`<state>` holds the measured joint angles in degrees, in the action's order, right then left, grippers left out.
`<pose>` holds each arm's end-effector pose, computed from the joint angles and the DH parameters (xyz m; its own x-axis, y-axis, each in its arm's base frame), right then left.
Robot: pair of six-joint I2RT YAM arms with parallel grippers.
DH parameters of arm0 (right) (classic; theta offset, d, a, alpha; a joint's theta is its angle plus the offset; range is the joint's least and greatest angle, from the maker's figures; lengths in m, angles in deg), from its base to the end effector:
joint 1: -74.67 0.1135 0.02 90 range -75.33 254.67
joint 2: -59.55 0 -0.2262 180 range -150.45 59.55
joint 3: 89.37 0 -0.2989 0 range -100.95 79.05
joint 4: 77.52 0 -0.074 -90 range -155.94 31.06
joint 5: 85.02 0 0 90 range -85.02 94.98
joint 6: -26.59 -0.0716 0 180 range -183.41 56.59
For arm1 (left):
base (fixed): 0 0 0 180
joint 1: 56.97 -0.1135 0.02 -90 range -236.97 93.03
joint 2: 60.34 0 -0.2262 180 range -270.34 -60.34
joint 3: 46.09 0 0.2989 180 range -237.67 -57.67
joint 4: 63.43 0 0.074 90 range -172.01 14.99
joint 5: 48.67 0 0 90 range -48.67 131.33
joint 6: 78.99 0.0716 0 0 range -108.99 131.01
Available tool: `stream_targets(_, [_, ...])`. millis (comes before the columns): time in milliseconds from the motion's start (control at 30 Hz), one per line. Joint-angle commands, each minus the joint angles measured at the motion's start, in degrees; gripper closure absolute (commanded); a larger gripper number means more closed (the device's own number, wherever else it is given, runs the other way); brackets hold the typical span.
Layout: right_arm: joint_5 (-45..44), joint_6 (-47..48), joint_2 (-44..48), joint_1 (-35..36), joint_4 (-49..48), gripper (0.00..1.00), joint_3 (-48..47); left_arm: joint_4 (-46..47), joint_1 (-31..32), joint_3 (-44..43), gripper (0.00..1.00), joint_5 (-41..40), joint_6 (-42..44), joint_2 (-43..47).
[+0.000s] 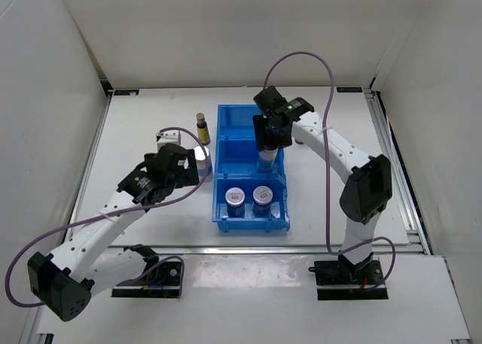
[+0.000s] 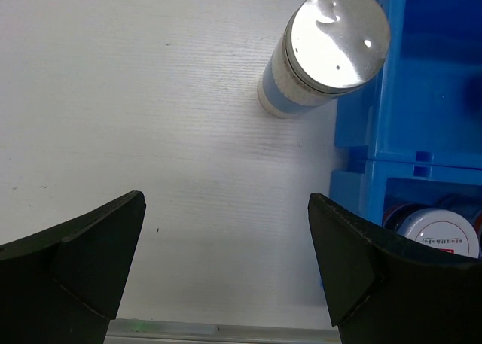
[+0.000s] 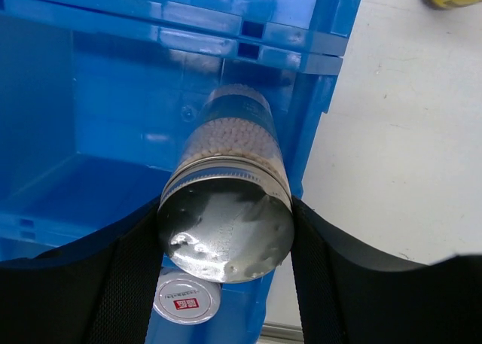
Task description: Organize the condiment bottles
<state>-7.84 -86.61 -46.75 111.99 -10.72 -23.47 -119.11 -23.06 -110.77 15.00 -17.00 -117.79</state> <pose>0.3704 0.2624 0.2479 -0.8236 -0.1449 -0.5483 -0.1913 0.9811 0.0281 0.2555 -0.1335 0.2384 -0.6685 -0.0578 -0.7415 -0.0658 0.9977 -0.0184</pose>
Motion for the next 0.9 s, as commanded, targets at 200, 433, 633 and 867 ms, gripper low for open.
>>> stream_targets(200, [0.4, 0.2, -0.4, 0.1, -0.3, 0.22, -3.1, 0.9, -0.2, -1.5, 0.00, 0.4, 0.9, -0.8])
stream_targets(433, [-7.1, 1.6, 10.5, 0.7, 0.4, 0.01, -2.2, 3.0, -2.9, -6.8, 0.00, 2.1, 1.6, -3.5])
stream_targets(633, [-4.0, 0.0, 28.0, 1.3, -0.2, 0.01, 12.1, 4.5, -6.7, -19.2, 0.00, 12.0, 5.2, -16.1])
stream_targets(867, [2.9, -5.3, 46.8, 1.8, -4.2, 0.01, 31.7, 4.5, -9.6, -24.5, 0.00, 17.5, 5.8, -27.5])
